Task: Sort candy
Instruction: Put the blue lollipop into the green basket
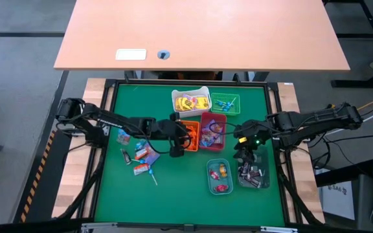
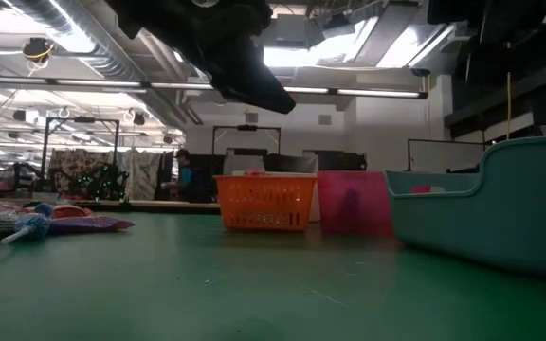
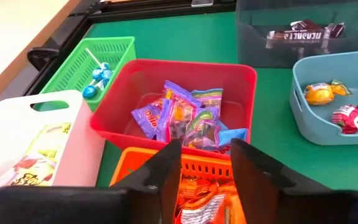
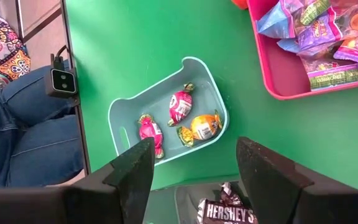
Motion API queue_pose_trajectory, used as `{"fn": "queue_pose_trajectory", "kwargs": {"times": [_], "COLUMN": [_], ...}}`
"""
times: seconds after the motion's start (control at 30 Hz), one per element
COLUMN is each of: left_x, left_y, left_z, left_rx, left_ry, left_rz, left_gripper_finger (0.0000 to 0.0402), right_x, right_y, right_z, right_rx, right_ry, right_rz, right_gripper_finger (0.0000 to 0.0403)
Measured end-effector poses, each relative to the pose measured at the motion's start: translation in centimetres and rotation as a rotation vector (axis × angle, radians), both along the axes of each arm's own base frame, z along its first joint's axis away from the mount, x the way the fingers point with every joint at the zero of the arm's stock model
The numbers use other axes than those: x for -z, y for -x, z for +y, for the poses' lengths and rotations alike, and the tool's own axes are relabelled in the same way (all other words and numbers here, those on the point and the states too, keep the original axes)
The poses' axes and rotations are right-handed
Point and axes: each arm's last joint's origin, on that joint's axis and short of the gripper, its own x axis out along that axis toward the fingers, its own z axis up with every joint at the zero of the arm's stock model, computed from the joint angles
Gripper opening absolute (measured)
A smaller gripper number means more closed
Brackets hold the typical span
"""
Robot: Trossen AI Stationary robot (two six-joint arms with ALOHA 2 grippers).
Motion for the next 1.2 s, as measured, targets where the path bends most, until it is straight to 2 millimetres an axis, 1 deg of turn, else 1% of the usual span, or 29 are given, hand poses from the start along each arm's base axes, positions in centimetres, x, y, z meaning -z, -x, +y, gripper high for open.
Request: {"fn": "queue_pose_trajectory", "kwargs": {"times": [0.1,0.2,0.27,0.4,0.5,0.57,0.73,0.9,1.07,1.2], "left_x": [0.0,-0.4,-0.6,-0.5,-0.1,0.4,1.5,2.3,2.5,3.0], "left_y": [0.0,0.2,0.4,1.3,2.0,2.7,4.5,6.2,7.0,7.3], "left_z": [-0.2,-0.9,-1.7,-3.6,-5.1,-6.0,-7.8,-9.1,-10.2,-11.4], "left_rx": [0.005,0.036,0.109,0.299,0.402,0.439,0.49,0.527,0.569,0.682], "left_ry": [0.001,0.024,0.062,0.161,0.216,0.226,0.209,0.186,0.165,0.084], "left_rz": [-0.004,-0.011,-0.004,0.072,0.149,0.226,0.411,0.565,0.609,0.622], "left_gripper_finger": [0.0142,0.0144,0.0144,0.0143,0.0143,0.0143,0.0143,0.0143,0.0143,0.0143], "right_x": [0.0,0.0,0.0,0.0,0.0,0.0,0.0,0.0,0.0,0.0], "right_y": [0.0,0.0,0.0,0.0,0.0,-0.1,-0.1,-0.1,-0.1,-0.1], "right_z": [0.0,0.0,0.0,0.0,0.0,0.0,0.0,0.0,0.0,0.0], "right_rx": [0.0,0.0,0.0,0.0,0.0,0.0,0.0,0.0,0.0,0.0], "right_ry": [0.0,0.0,0.0,0.0,-0.001,-0.001,-0.001,-0.001,-0.001,-0.001], "right_rz": [0.0,0.0,0.0,-0.001,-0.005,-0.006,-0.007,-0.008,-0.008,-0.009], "right_gripper_finger": [0.0225,0.0225,0.0225,0.0225,0.0225,0.0225,0.0225,0.0225,0.0225,0.0225]}}
